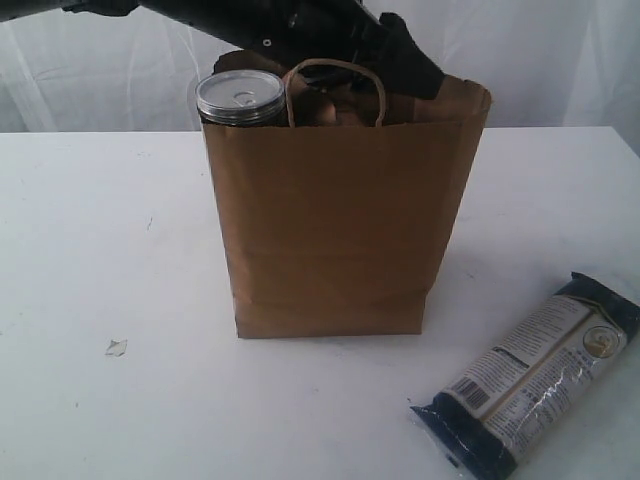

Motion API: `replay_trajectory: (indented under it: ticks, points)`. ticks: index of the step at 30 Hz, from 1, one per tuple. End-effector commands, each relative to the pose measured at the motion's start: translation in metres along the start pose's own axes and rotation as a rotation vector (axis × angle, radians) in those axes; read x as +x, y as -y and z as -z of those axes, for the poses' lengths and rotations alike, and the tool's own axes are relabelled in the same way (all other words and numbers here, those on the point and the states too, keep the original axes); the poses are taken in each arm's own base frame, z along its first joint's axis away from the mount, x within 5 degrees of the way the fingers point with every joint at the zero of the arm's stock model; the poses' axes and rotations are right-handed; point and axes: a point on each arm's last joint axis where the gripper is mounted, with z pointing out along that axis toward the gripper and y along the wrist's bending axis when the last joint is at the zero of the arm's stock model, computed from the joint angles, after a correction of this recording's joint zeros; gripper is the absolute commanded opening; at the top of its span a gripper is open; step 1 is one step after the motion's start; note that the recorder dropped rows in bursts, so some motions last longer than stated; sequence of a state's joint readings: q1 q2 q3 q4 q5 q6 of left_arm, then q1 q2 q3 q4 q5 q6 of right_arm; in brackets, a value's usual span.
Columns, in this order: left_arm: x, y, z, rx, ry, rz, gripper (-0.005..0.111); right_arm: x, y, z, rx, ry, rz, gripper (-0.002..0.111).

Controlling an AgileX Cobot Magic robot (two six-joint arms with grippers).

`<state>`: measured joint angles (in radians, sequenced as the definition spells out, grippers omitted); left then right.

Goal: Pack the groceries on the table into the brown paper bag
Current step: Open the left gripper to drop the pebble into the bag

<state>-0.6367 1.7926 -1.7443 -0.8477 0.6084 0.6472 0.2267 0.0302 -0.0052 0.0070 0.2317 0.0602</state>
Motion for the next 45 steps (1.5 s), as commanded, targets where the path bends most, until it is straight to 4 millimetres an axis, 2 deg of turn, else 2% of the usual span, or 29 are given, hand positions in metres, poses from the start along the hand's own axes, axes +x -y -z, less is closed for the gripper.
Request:
replay_trajectory:
  ticks: [1, 4, 6, 9, 14, 16, 20, 22, 23, 24, 25, 26, 28, 31, 32, 36, 45]
  points:
    - [-0.012, 0.006, 0.005, 0.017, 0.050, -0.003, 0.070, 0.001, 0.001, 0.000, 0.009, 0.001, -0.007, 0.000]
    - [-0.019, 0.011, 0.009, 0.042, 0.051, -0.018, 0.069, 0.001, 0.001, 0.000, 0.009, 0.001, -0.007, 0.000]
    - [-0.023, 0.015, 0.015, 0.049, 0.059, -0.012, 0.063, 0.001, 0.001, 0.000, 0.009, 0.001, -0.007, 0.000]
    - [-0.026, 0.019, 0.022, 0.037, 0.061, -0.037, 0.046, 0.001, 0.001, 0.000, 0.009, 0.001, -0.007, 0.000]
    - [-0.030, 0.025, 0.036, 0.001, 0.059, -0.098, 0.008, 0.001, 0.001, 0.000, 0.009, 0.001, -0.007, 0.000]
    - [-0.034, 0.029, 0.044, -0.013, 0.073, -0.119, 0.000, 0.001, 0.001, 0.000, 0.009, 0.001, -0.007, 0.000]
    - [-0.039, 0.036, 0.060, -0.055, 0.082, -0.176, 0.000, 0.001, 0.001, 0.000, 0.009, 0.001, -0.007, 0.000]
    - [-0.044, 0.037, 0.078, -0.094, 0.101, -0.156, 0.000, 0.001, 0.001, 0.000, 0.009, 0.001, -0.007, 0.000]
    - [-0.046, 0.034, 0.095, -0.140, 0.112, -0.127, 0.000, 0.001, 0.001, 0.000, 0.009, 0.001, -0.007, 0.000]
    - [-0.047, 0.032, 0.103, -0.162, 0.114, -0.116, 0.000, 0.001, 0.001, 0.000, 0.009, 0.001, -0.007, 0.000]
    - [-0.048, 0.032, 0.122, -0.193, 0.119, -0.089, 0.000, 0.001, 0.001, 0.000, 0.009, 0.001, -0.007, 0.000]
    - [-0.049, 0.034, 0.130, -0.200, 0.124, -0.085, 0.000, 0.001, 0.001, 0.000, 0.009, 0.001, -0.007, 0.000]
    - [-0.047, 0.043, 0.160, -0.244, 0.166, -0.096, 0.000, 0.001, 0.001, 0.000, 0.009, 0.001, -0.007, 0.000]
    - [-0.042, 0.056, 0.188, -0.290, 0.198, -0.118, 0.000, 0.001, 0.001, 0.000, 0.009, 0.001, -0.007, 0.000]
    - [-0.038, 0.062, 0.199, -0.319, 0.213, -0.131, 0.000, 0.001, 0.001, 0.000, 0.009, 0.001, -0.007, 0.000]
    - [-0.013, 0.083, 0.221, -0.376, 0.268, -0.140, 0.000, 0.001, 0.001, 0.000, 0.009, 0.001, -0.007, 0.000]
    - [0.048, 0.102, 0.237, -0.433, 0.359, -0.021, 0.000, 0.001, 0.001, 0.000, 0.009, 0.001, -0.007, 0.000]
